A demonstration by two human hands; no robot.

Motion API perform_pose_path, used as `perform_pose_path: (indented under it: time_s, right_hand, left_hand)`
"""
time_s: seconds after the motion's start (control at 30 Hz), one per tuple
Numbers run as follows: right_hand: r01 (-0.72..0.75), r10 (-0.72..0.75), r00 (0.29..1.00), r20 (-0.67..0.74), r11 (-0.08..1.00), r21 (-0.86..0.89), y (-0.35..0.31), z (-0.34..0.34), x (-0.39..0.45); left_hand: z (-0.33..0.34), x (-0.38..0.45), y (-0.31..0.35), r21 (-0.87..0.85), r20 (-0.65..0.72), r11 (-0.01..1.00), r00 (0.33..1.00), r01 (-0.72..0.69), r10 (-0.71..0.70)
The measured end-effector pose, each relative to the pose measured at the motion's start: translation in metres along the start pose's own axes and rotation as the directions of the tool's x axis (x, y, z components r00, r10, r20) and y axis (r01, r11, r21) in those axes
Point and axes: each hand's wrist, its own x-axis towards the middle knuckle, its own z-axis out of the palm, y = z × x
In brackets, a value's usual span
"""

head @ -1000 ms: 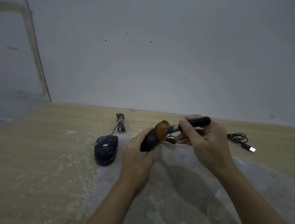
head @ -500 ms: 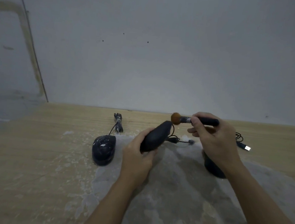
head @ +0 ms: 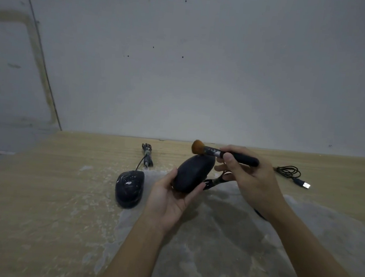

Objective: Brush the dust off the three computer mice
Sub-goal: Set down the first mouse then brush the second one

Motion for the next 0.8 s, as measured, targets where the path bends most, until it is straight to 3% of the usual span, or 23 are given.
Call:
perform_pose_path:
  time_s: [0.17, 0.23, 0.37, 0.47, 0.63, 0.8]
  right_hand:
    - [0.027, -0.024, 0.984, -0.176, 0.999, 0.019, -0.005, -0.004, -0.006]
    - [0.049, -0.052, 0.984, -0.172, 0.998, -0.026, -0.003, -0.002, -0.013]
    - [0.095, -0.089, 0.995, 0.054, 0.99, -0.102, 0.004, 0.005, -0.032]
    - [0.093, -0.082, 0.989, 0.126, 0.992, -0.087, 0.001, 0.002, -0.031]
    - [0.243, -0.132, 0.917, 0.376, 0.934, -0.264, -0.008, 0.007, -0.027]
    - [0.142, -0.145, 0.989, -0.029, 0.985, -0.094, -0.015, 0.003, -0.007]
  left_hand:
    - [-0.006, 0.003, 0.0, -0.073, -0.021, 0.997, 1.0, 0.007, -0.009]
    - [-0.009, 0.005, 0.0, -0.089, -0.021, 0.996, 1.0, -0.004, 0.002]
    - [-0.01, 0.009, 0.001, -0.056, -0.043, 0.997, 0.998, -0.048, 0.045]
    - [-0.01, 0.011, 0.002, -0.009, -0.067, 0.998, 0.996, -0.063, 0.062]
    - [-0.015, 0.014, -0.002, 0.026, -0.081, 0.999, 0.996, -0.035, 0.037]
    - [-0.006, 0.011, -0.005, 0.118, -0.019, 0.991, 0.998, -0.061, 0.064]
